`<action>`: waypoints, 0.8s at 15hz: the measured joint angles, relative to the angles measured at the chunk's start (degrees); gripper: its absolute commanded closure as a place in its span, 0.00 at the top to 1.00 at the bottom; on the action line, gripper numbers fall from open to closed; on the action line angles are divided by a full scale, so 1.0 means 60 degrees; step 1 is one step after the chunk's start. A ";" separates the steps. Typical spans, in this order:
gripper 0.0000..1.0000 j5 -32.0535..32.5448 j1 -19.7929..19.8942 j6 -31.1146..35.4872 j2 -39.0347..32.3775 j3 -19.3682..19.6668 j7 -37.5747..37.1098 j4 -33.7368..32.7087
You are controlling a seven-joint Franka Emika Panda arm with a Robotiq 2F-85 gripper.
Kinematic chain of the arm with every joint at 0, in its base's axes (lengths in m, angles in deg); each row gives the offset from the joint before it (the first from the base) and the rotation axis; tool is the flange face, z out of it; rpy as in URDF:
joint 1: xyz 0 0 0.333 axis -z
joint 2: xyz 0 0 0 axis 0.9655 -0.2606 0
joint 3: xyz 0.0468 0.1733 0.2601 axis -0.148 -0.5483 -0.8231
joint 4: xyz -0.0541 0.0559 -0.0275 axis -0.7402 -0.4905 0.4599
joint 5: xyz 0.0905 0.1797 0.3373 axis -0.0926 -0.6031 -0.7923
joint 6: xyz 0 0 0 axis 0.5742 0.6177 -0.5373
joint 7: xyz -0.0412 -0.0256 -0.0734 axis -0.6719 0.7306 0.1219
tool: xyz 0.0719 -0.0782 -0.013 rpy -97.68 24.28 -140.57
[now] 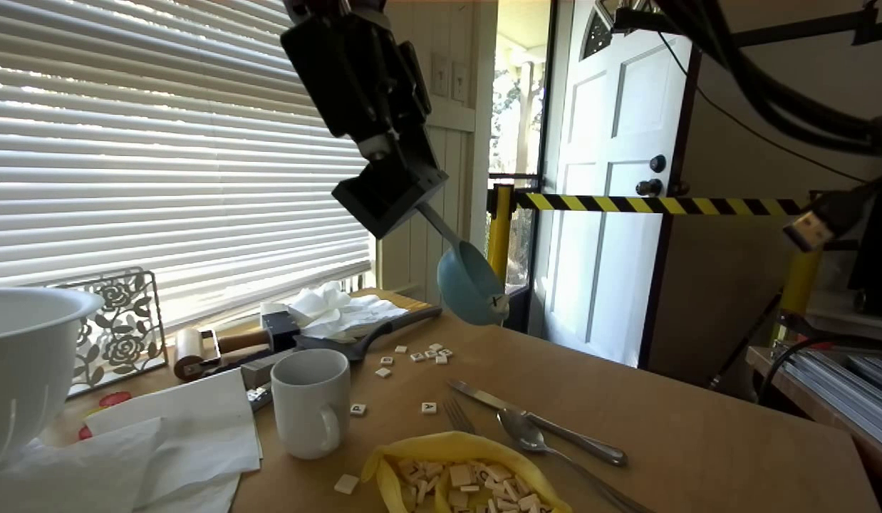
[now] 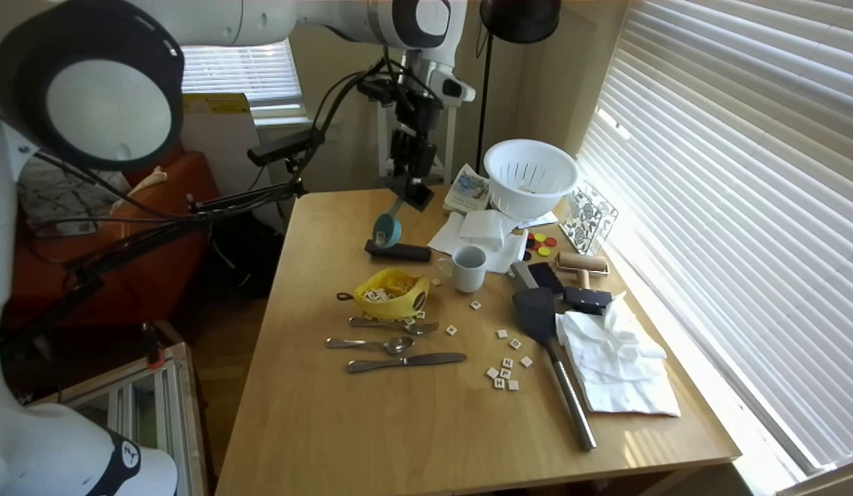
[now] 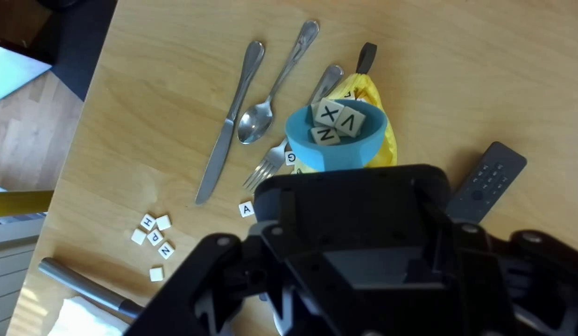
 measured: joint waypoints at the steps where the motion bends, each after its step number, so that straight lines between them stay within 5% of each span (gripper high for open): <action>1: 0.35 0.0001 -0.0040 -0.0175 -0.0258 0.0000 -0.0023 -0.0379; 8: 0.35 -0.0010 -0.0105 -0.0860 -0.1824 0.0195 -0.0074 -0.3013; 9: 0.60 -0.0020 -0.0065 -0.0923 -0.1966 0.0203 -0.0074 -0.3401; 12: 0.60 -0.0057 0.0060 -0.1006 -0.2306 0.0204 -0.0074 -0.4360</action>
